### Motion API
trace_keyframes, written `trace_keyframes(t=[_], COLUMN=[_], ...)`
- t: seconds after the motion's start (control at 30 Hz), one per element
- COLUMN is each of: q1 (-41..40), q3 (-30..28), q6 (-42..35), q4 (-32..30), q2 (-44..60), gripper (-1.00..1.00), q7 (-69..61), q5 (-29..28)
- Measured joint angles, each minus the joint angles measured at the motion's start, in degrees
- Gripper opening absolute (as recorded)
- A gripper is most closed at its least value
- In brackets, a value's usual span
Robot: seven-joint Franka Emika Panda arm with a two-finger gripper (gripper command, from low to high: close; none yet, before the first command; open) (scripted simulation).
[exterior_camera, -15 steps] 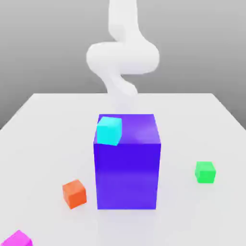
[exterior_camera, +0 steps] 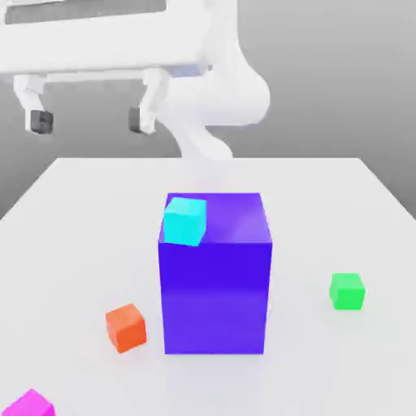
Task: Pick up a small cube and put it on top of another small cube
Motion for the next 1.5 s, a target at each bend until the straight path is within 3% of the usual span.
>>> trace_keyframes(t=[0.5, 0.67, 0.7, 0.9, 1.07, 1.5], q1=[-7.48, -9.79, -10.08, -10.23, -8.68, 7.55], q3=[-3.32, -1.68, -1.34, -1.16, -2.85, 15.85], q6=[7.06, 13.16, 14.08, 14.54, 8.84, 10.73], q4=[3.81, 5.89, 6.18, 6.33, 4.35, -15.88], q2=[31.4, 41.78, 43.01, 43.63, 35.92, 17.04], gripper=[0.0, 0.0, -1.0, -1.0, -1.0, -1.0], q7=[0.13, -1.14, -1.36, -1.51, -0.14, -11.88], q5=[5.68, 8.11, 8.41, 8.61, 6.5, 3.38])
